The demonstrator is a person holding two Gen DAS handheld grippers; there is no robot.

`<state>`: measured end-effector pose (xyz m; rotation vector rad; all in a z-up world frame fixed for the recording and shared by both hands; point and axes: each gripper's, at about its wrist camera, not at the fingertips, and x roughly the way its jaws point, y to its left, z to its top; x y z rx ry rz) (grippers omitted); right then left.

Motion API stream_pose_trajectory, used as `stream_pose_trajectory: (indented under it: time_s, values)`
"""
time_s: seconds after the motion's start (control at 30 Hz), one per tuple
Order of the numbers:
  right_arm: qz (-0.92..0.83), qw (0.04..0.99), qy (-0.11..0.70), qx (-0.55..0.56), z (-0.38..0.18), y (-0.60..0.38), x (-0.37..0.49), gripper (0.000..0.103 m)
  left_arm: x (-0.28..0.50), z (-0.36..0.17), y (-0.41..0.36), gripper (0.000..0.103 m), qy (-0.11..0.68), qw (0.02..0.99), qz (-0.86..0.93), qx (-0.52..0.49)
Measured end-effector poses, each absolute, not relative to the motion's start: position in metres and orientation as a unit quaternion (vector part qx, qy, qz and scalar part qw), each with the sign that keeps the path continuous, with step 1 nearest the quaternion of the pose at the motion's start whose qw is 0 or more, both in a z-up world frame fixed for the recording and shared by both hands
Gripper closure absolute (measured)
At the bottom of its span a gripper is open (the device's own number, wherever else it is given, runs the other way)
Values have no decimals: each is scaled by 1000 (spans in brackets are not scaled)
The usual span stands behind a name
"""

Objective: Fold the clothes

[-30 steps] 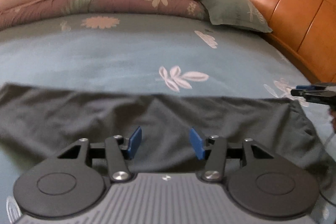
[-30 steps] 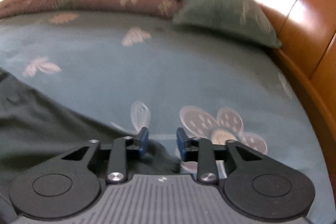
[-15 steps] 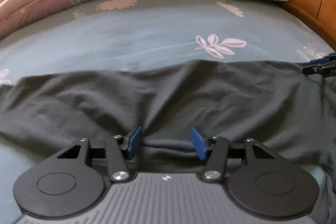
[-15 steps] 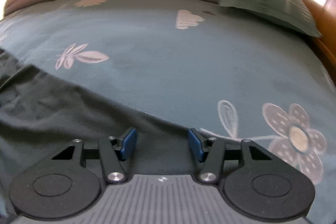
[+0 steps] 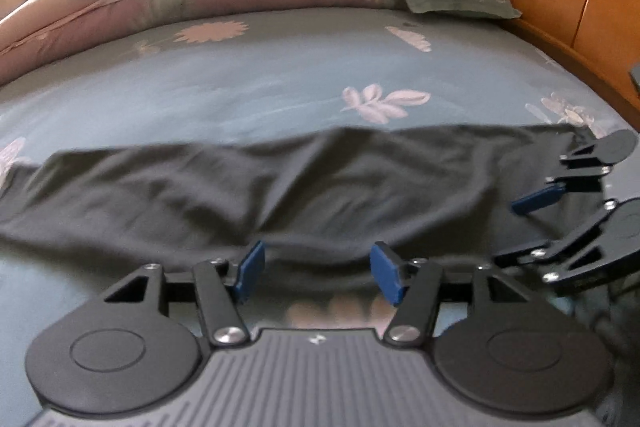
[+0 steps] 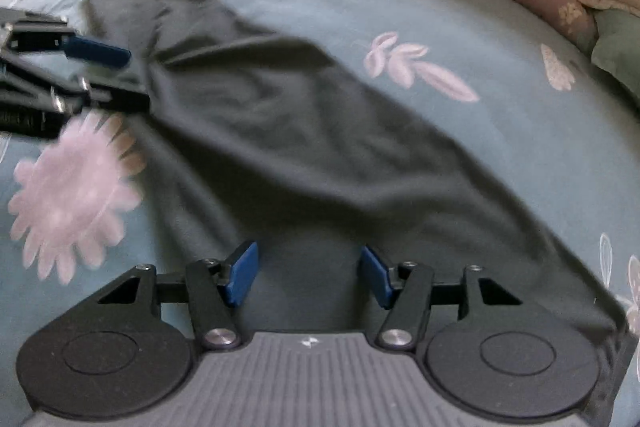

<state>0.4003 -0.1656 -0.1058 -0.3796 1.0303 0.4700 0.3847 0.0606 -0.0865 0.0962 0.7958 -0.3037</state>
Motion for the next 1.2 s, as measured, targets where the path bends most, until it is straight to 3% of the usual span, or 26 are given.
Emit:
stream_pose_trajectory:
  time_s: [0.17, 0.37, 0.57, 0.67, 0.8, 0.93, 1.07, 1.13, 1.2]
  values:
    - [226, 801, 529, -168, -93, -166, 395, 39, 381, -88, 85, 42, 385, 912, -132, 41]
    - [189, 827, 521, -99, -96, -143, 424, 38, 394, -83, 102, 39, 376, 920, -112, 5]
    - [188, 815, 526, -153, -115, -118, 392, 22, 398, -86, 120, 38, 377, 921, -97, -15]
    - [219, 791, 555, -139, -106, -119, 389, 22, 390, -94, 129, 38, 387, 917, -93, -14]
    - [252, 811, 527, -38, -85, -116, 408, 22, 385, -88, 140, 38, 375, 922, -91, -42]
    - [260, 823, 504, -42, -102, -86, 421, 22, 379, -78, 151, 38, 364, 926, -87, -55]
    - [270, 817, 508, -24, -119, -73, 412, 7, 374, -75, 163, 37, 362, 927, -85, -57]
    - [301, 799, 517, -55, -115, -61, 397, 7, 372, -77, 168, 37, 364, 926, -86, -57]
    - [327, 786, 523, -50, -110, -56, 392, 15, 375, -77, 169, 37, 363, 926, -88, -56]
